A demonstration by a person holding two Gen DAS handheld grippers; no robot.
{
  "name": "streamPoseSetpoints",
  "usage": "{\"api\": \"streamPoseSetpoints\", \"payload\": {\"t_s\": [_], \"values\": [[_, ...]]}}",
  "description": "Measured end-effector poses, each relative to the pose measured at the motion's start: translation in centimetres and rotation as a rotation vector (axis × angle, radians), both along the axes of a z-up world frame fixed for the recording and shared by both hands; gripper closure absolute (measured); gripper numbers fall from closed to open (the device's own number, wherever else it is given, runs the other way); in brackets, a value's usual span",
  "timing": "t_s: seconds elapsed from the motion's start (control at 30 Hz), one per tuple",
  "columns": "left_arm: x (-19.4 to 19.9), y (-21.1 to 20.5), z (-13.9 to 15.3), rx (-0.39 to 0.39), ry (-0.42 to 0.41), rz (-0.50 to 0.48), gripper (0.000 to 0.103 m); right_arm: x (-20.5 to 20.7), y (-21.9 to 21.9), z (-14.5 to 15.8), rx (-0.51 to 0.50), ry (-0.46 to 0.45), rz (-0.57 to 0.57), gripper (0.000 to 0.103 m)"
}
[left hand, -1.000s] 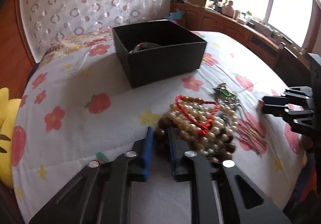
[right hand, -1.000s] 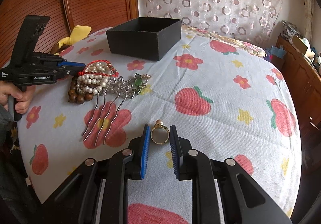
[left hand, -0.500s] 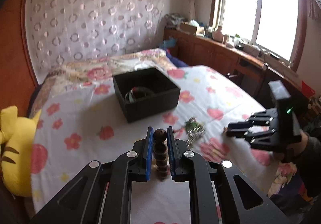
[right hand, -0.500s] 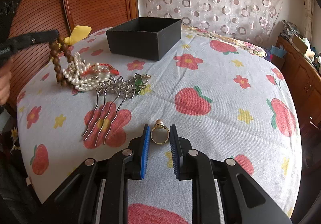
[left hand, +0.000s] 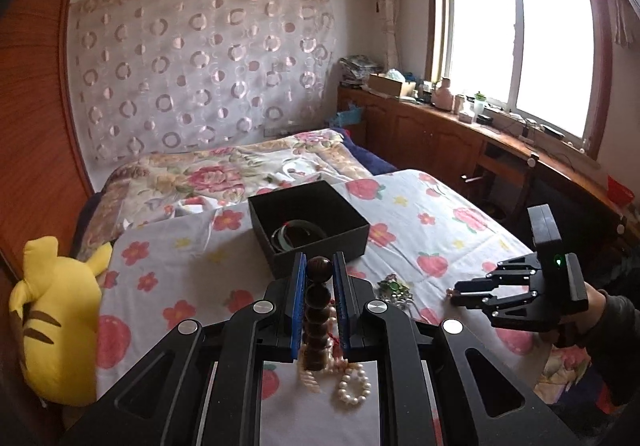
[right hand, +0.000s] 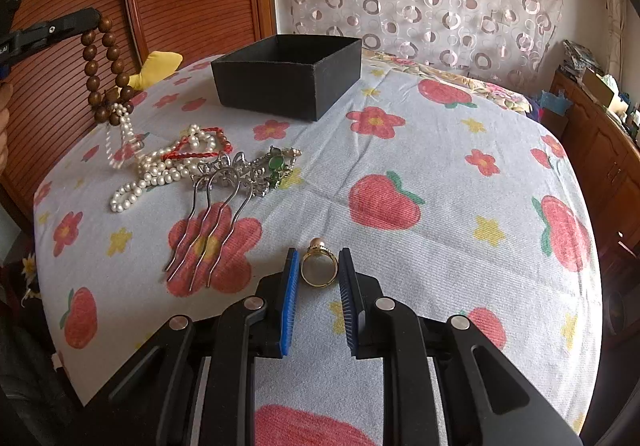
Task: Organize jewelry
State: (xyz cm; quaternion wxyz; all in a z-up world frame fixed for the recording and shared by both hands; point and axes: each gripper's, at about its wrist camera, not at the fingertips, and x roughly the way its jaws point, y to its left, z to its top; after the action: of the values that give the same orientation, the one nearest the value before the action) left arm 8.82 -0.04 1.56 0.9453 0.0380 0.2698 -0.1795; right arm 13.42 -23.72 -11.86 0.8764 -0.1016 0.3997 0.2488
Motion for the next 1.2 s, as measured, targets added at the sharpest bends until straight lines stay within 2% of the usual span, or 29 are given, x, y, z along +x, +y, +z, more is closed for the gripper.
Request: {"api": "streamPoseSetpoints", "payload": {"t_s": [0.27,0.4,0.53,0.67,0.8,1.0,1.2], "values": [[-0.2,1.9,1.3,0.005,-0.035,0.043,0.091,0.1,-0.1,0.0,0.002,0.001,0.000,0.081],[1.2,3.4,-1.3,0.031,0.034,0.077,0.091,0.0,0.0,0.0,0.002,0.001,0.000,0.081],[2.3,6.1,-4.3,0.038,0.104,0.156,0.091,0.0,-0.1,0.0,0.002,0.001,0.000,0.081],[2.2,8.9,-4.6,0.035,0.104,0.229,0.091,0.0,-0.1,0.0,0.002,0.001,0.000,0.081],[2.1,10.8,-4.7,0.069,0.108,0.283,0.091,0.0,0.0,0.0,0.001,0.001,0.000,0.081],[2.3,12.0,-6.4,0.070,0.149,0.298,0.091,0.1,0.0,0.0,-0.009,-0.002,0.002,0.081],[1.8,11.1,-6.3,0.059,0.133,0.273,0.091,0.1,0.3,0.1,-0.022,-0.007,0.010,0.078]]}}
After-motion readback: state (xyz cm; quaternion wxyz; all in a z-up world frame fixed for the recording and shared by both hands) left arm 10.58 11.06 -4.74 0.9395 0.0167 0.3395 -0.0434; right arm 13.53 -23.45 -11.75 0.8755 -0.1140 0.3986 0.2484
